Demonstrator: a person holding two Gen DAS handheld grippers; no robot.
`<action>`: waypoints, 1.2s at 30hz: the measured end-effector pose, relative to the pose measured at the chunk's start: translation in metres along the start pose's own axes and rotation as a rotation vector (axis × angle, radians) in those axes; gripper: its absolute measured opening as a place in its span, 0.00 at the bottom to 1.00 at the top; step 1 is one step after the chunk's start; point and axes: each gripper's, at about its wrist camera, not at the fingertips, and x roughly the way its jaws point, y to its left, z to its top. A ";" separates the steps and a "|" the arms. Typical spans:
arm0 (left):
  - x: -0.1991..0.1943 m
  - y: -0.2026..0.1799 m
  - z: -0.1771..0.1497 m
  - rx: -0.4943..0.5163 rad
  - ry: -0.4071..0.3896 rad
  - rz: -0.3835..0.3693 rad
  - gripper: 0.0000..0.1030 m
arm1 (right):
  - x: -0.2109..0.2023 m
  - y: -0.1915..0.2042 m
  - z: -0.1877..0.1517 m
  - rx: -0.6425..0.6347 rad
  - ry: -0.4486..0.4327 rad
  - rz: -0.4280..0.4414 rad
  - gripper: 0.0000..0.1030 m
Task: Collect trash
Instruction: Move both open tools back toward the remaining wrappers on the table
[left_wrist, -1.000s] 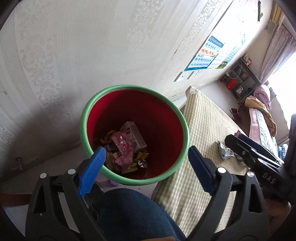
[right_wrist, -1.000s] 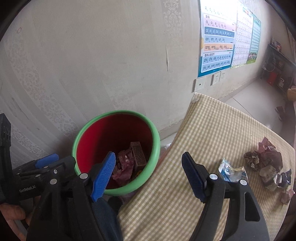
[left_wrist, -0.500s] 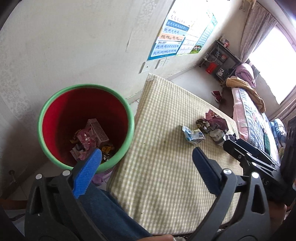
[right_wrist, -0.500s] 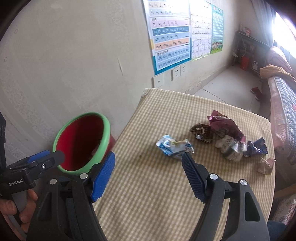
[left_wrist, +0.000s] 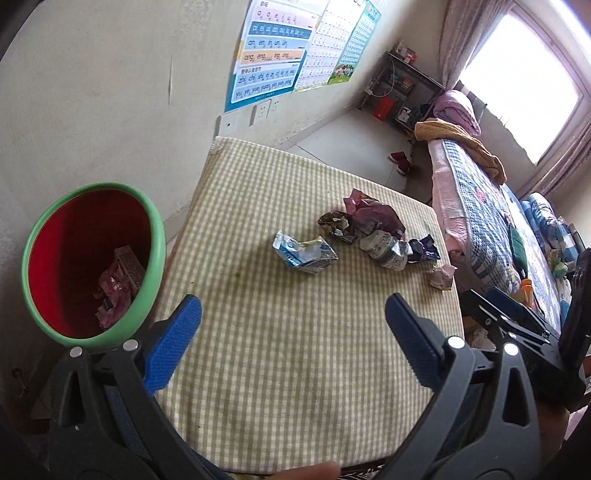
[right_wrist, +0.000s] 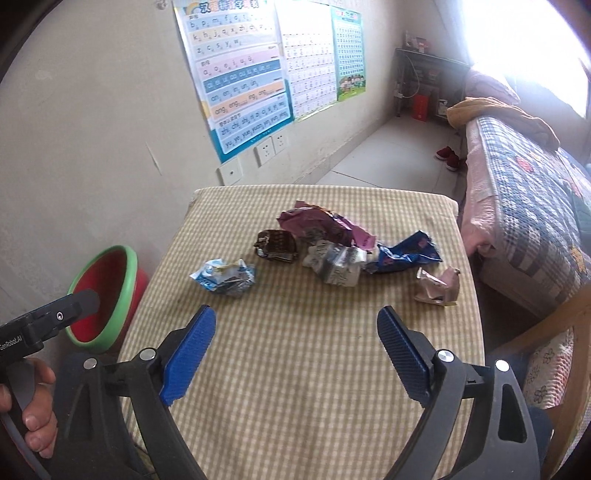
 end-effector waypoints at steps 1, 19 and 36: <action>0.002 -0.005 0.000 0.007 0.004 -0.002 0.95 | -0.002 -0.007 -0.001 0.008 -0.003 -0.009 0.88; 0.049 -0.022 0.012 0.033 0.078 0.032 0.95 | 0.016 -0.094 -0.005 0.139 0.019 -0.119 0.91; 0.138 -0.020 0.023 0.052 0.195 0.085 0.95 | 0.088 -0.150 -0.002 0.208 0.119 -0.175 0.91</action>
